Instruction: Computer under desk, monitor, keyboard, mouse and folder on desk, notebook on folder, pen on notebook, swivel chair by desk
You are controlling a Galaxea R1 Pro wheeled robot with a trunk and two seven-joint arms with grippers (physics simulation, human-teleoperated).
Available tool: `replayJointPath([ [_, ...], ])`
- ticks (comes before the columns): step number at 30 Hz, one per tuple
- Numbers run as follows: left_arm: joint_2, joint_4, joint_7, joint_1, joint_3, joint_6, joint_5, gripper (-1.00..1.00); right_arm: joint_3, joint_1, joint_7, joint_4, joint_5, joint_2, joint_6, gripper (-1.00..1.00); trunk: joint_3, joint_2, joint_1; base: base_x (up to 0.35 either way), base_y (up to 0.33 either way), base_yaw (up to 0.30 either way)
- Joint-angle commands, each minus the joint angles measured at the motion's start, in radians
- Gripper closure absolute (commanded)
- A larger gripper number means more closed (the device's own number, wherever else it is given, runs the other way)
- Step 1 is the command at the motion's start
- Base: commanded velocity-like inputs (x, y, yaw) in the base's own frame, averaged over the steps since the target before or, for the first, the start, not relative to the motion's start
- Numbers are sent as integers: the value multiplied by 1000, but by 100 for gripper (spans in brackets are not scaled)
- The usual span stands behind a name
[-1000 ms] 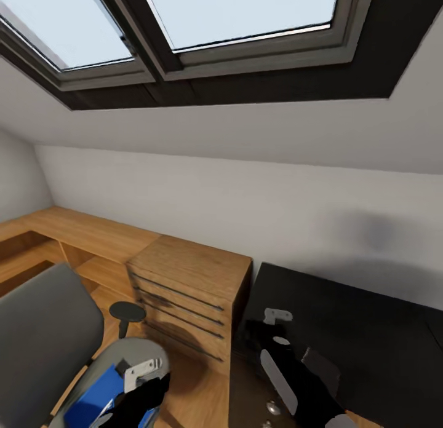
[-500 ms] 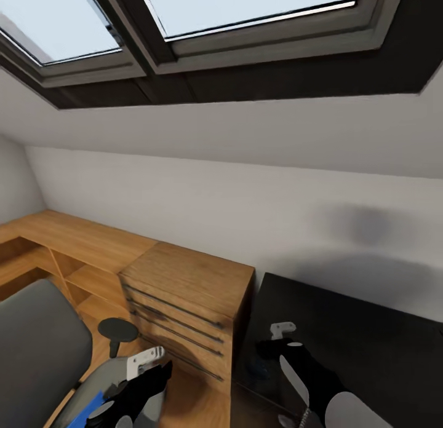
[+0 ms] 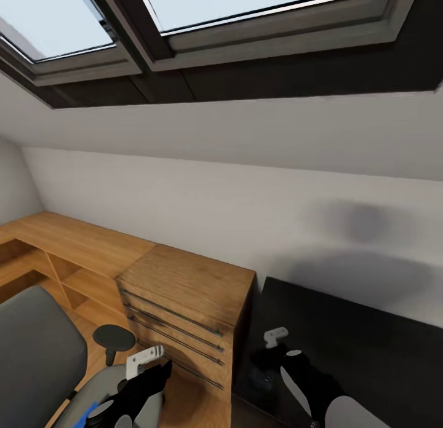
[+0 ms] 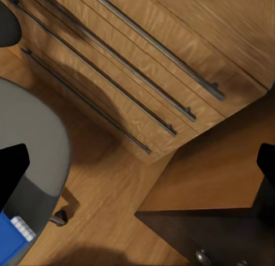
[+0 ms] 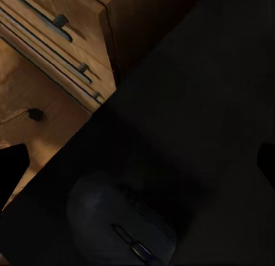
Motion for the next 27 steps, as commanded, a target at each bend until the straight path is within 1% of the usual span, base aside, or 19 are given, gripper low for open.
replayJointPath([
  [1, 0, -5, 9, 0, -1, 2, 11, -100, 9, -1, 10, 5, 1, 0, 4, -100, -1, -1, 1, 3, 0, 0],
  [5, -1, -27, 8, 0, -2, 2, 12, -100, 24, -1, 83, 40, 84, 4, 4, -100, -1, -1, 1, 1, 0, 0],
  [6, -1, -28, 8, 0, -2, 2, 12, -100, 24, -1, 88, 42, 92, 4, 4, -100, -1, -1, 1, 0, 0, 0],
  [8, -1, -31, 8, 0, -2, 2, 13, -100, 26, -1, 113, 47, 120, 2, 4, -100, -1, -1, 1, 0, 0, 0],
  [10, -1, -32, 8, 0, -1, 3, 14, -100, 27, -1, 119, 48, 136, 1, 4, -100, -1, -1, 1, 0, 0, 0],
  [12, -2, -33, 8, 0, 1, 3, 15, -100, 29, -1, 123, 48, 168, 0, 4, -100, -1, -1, 1, 0, 0, 0],
  [13, -2, -33, 8, 0, 1, 3, 15, -100, 30, -1, 123, 49, 180, 0, 4, -100, -4, -8, 4, 0, 0, 0],
  [15, -2, -33, 8, 0, 2, 3, 15, -100, 33, -1, 124, 49, 222, 1, 3, -100, -11, -22, 12, 0, 0, 0],
  [17, -1, -33, 8, 0, 3, 4, 15, -100, 33, -1, 124, 49, 247, 2, 2, -100, -17, -36, 20, 0, 0, 0],
  [20, -1, -33, 8, 0, 4, 4, 15, -100, 32, -1, 127, 49, 256, -1, -4, -100, -26, -57, 31, 0, 0, 0],
  [22, -1, -33, 8, 0, 4, 4, 15, -100, 31, -1, 150, 52, 256, -3, -31, -100, -32, -71, 39, 0, 0, 0],
  [24, -1, -33, 8, 0, 5, 4, 15, -100, 29, -1, 211, 71, 257, -4, -63, -100, -39, -85, 47, 0, 0, 0],
  [27, -1, -33, 8, 0, 5, 4, 15, -100, 27, -1, 242, 81, 258, -4, -74, -100, -48, -106, 58, 0, 0, 0],
])
